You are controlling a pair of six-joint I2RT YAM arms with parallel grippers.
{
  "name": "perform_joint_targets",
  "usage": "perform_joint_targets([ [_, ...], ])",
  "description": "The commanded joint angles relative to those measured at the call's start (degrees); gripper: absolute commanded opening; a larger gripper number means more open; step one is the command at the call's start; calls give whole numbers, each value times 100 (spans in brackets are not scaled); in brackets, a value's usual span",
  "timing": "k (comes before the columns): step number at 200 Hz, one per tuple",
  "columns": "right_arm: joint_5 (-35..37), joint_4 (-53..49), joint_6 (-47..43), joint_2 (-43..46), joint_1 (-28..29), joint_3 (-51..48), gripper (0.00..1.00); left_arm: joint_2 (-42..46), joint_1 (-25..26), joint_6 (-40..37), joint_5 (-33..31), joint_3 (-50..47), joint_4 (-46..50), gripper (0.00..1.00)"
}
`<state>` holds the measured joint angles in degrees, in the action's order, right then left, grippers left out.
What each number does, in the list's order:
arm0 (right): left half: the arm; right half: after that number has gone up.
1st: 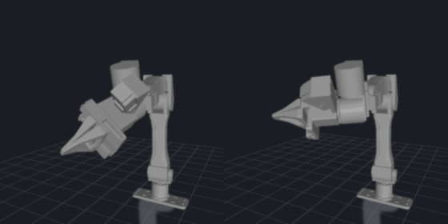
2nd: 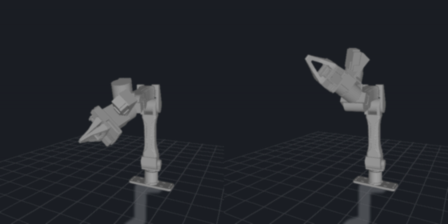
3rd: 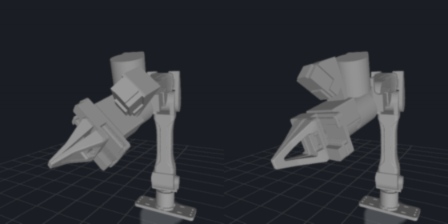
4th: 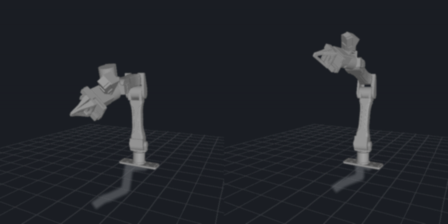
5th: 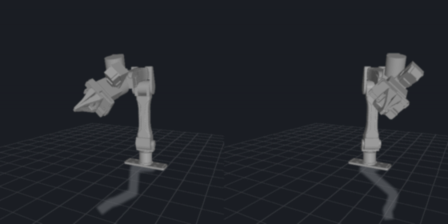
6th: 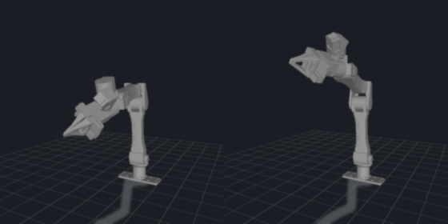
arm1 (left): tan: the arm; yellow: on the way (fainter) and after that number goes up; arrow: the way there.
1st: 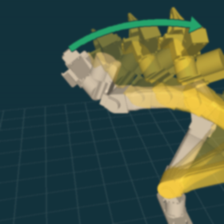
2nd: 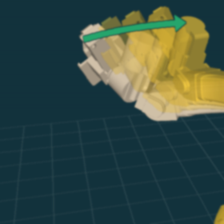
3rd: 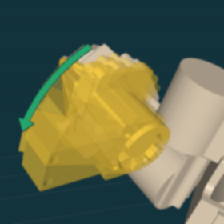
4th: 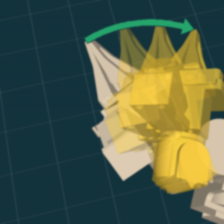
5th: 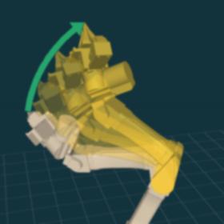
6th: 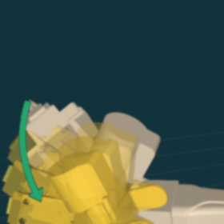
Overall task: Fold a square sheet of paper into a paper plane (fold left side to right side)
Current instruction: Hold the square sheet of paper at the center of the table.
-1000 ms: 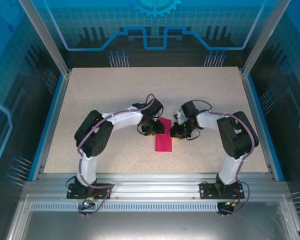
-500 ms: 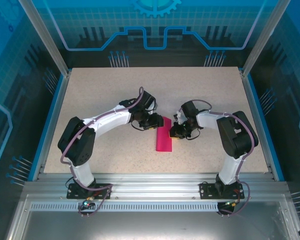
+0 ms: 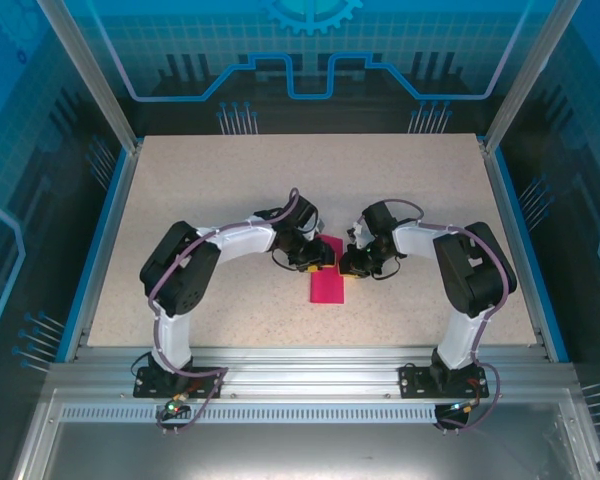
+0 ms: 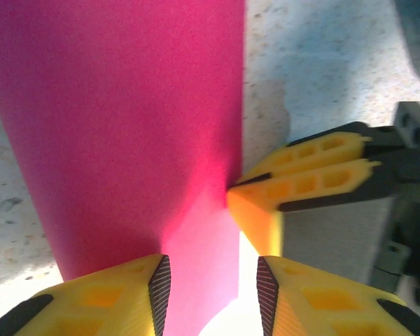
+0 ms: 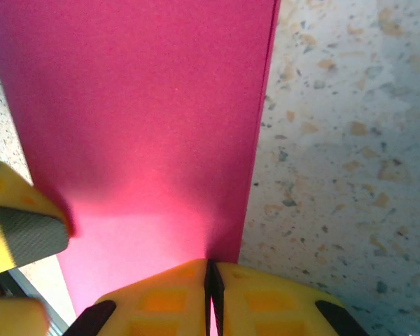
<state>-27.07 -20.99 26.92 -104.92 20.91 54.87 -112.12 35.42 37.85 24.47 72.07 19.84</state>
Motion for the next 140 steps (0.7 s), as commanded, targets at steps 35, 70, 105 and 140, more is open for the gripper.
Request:
perform_joint_targets([
  [35, 572, -326, -116, -397, 71, -91, 13, -247, 22, 68, -507, -176, 213, 41],
  [70, 492, -279, -170, -367, 71, -98, 13, -350, 22, 48, -642, -289, 227, 41],
  [105, 96, -112, -244, -53, 67, -111, 13, -355, 30, 65, -654, -442, 188, 41],
  [140, -252, -160, -266, 490, 12, 118, 13, -329, 34, 78, -664, -520, 170, 40],
])
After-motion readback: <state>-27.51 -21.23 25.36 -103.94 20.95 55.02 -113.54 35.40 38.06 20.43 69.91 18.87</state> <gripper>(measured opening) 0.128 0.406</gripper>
